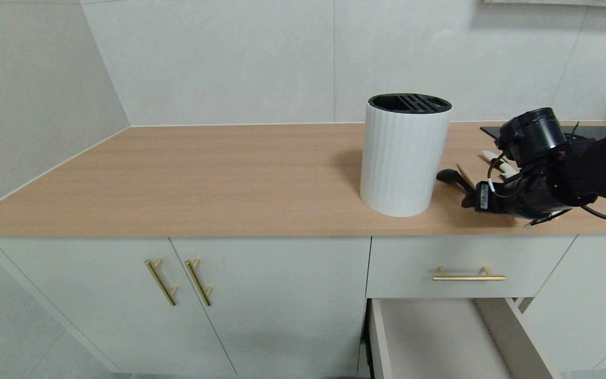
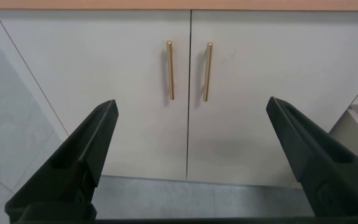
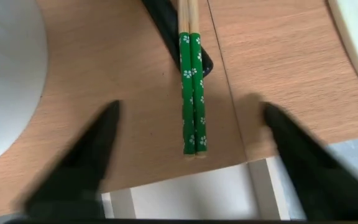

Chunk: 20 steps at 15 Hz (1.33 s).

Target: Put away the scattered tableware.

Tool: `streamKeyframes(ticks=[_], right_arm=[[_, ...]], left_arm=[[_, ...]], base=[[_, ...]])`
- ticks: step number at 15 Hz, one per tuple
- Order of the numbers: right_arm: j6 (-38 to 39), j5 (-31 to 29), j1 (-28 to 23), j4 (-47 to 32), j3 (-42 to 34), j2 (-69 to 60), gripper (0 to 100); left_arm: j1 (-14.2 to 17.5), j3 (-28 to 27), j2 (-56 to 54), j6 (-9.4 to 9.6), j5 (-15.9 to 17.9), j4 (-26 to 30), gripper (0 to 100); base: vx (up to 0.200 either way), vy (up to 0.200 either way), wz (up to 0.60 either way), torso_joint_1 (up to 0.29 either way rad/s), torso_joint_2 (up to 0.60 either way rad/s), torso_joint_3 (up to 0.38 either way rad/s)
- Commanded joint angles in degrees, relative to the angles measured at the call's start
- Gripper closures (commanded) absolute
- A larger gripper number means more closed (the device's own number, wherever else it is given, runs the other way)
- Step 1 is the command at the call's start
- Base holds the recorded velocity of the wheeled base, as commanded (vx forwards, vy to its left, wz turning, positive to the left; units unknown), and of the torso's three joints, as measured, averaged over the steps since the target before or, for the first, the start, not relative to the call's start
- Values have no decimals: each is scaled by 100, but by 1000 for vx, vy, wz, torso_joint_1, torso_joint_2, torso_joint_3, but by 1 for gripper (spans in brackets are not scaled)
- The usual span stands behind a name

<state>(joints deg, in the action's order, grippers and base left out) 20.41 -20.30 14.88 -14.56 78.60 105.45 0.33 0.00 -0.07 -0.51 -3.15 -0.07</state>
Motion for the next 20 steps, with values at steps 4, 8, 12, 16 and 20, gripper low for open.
streamKeyframes(ticks=[4,8,12,16,20], right_arm=[[-2,-1,-3,-3,-3,-147,100],[-10,-27,-56,-12,-205,-1070,100],[-72,351,-38,-74,-917,-2591,100],[-63,1063,-47,-126,-1506,-3461,100],[-63,2012,-47,-1225,-1559,-4428,100]], left_arm=[[2,0,7,-2,-2,-1,0],[2,0,7,-2,-2,-1,0],[2,0,7,-2,-2,-1,0],[2,0,7,-2,-2,-1,0],[2,0,7,-2,-2,-1,0]], base=[[0,0,0,0,0,0],[0,0,0,0,0,0],[0,0,0,0,0,0],[0,0,0,0,0,0],[0,0,0,0,0,0]])
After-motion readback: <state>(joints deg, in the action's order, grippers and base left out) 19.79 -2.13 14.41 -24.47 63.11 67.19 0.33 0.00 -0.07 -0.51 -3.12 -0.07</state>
